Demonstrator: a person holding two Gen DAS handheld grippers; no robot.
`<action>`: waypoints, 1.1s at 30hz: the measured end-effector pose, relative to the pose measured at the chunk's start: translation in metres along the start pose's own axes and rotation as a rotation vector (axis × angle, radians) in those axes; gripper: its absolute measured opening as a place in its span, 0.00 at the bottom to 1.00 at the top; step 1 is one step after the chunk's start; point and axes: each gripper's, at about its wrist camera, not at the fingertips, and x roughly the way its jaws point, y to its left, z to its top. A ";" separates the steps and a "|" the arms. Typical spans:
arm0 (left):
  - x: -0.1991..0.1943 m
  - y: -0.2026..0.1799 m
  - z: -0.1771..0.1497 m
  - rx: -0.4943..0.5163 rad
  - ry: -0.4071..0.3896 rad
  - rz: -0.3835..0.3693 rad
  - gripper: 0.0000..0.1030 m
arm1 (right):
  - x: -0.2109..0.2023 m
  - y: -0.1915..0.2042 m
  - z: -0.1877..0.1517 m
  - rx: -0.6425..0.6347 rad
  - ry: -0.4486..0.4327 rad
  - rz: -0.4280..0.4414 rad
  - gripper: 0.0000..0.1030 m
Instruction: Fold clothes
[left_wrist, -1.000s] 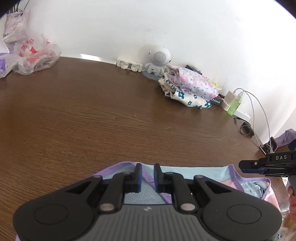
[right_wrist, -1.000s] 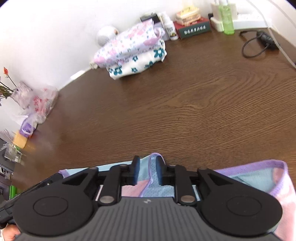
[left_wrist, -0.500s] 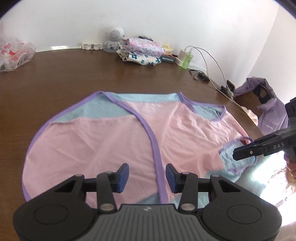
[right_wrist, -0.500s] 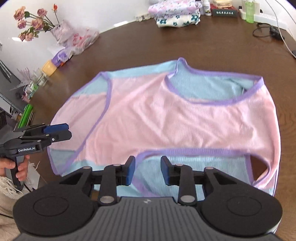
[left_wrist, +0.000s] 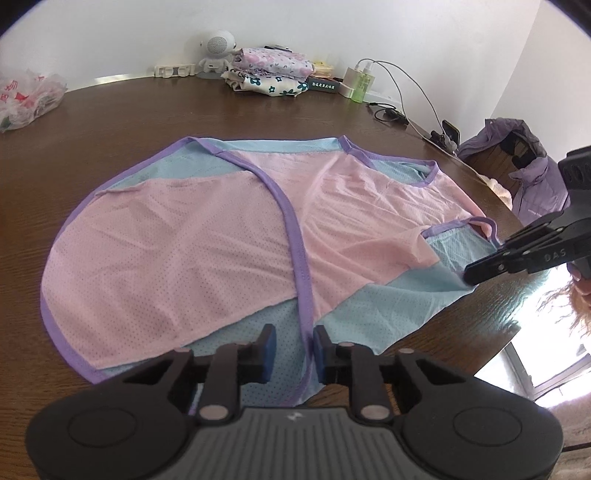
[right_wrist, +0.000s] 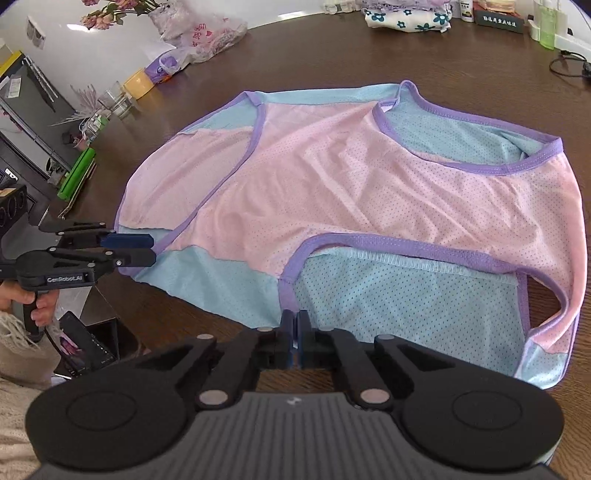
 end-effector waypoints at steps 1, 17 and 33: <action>0.000 0.000 0.000 0.007 0.002 0.002 0.14 | -0.005 -0.002 -0.001 0.015 -0.003 0.012 0.01; -0.003 -0.021 -0.003 0.186 0.052 -0.017 0.00 | 0.003 -0.022 -0.012 0.145 0.013 0.107 0.02; -0.020 -0.008 0.012 0.113 -0.048 -0.044 0.21 | -0.033 -0.052 0.002 0.256 -0.132 -0.053 0.30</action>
